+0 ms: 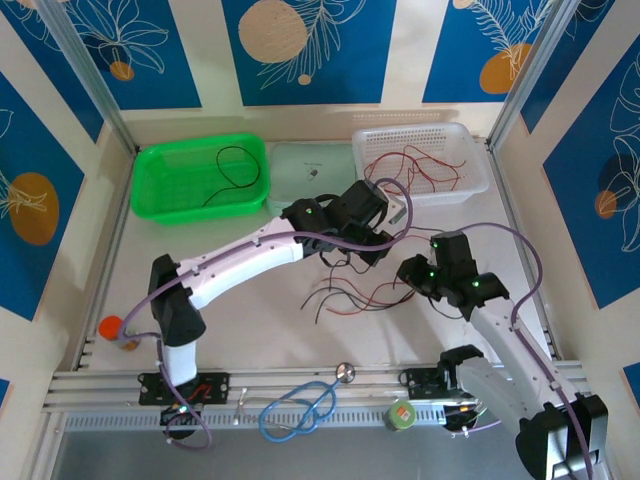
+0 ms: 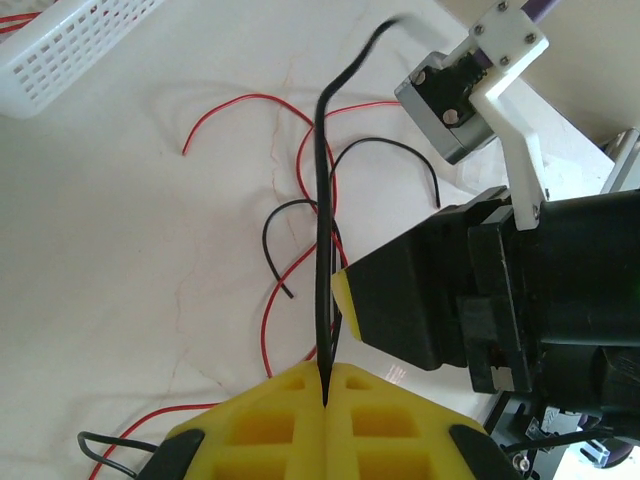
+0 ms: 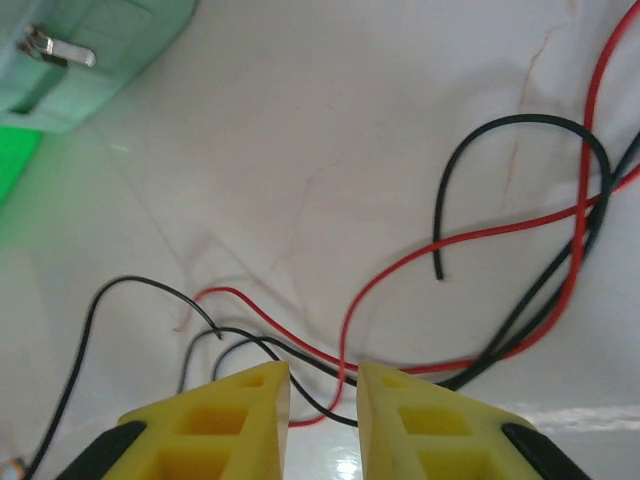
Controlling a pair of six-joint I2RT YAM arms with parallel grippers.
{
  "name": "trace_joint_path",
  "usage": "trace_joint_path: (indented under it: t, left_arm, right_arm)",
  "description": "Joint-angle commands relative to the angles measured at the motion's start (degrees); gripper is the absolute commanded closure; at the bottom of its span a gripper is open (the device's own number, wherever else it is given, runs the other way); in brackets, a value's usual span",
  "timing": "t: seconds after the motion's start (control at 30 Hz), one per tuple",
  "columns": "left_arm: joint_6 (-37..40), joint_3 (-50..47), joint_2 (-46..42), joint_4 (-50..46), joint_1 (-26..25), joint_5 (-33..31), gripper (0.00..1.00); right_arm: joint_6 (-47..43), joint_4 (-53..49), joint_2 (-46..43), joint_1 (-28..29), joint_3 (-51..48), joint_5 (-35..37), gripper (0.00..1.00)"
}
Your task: Untangle the cables
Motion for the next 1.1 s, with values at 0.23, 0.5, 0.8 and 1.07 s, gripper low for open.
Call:
trace_joint_path:
  t: [0.23, 0.5, 0.8, 1.07]
  left_arm:
    - [3.2, 7.3, -9.1, -8.0, 0.0, -11.0, 1.00]
    - [8.9, 18.5, -10.4, -17.5, 3.5, -25.6, 1.00]
    - [19.6, 18.4, -12.0, -8.6, 21.9, -24.0, 1.00]
    - [35.3, 9.3, -11.0, 10.1, 30.8, -25.5, 1.00]
  right_arm:
    - [3.6, 3.5, 1.8, 1.4, -2.4, -2.2, 0.68]
    - [3.2, 2.4, 1.5, 1.7, -1.8, -1.3, 0.68]
    - [3.3, 1.5, 0.6, 1.9, -2.3, -1.6, 0.68]
    - [3.4, 0.0, -1.1, 2.0, -2.6, -1.1, 0.68]
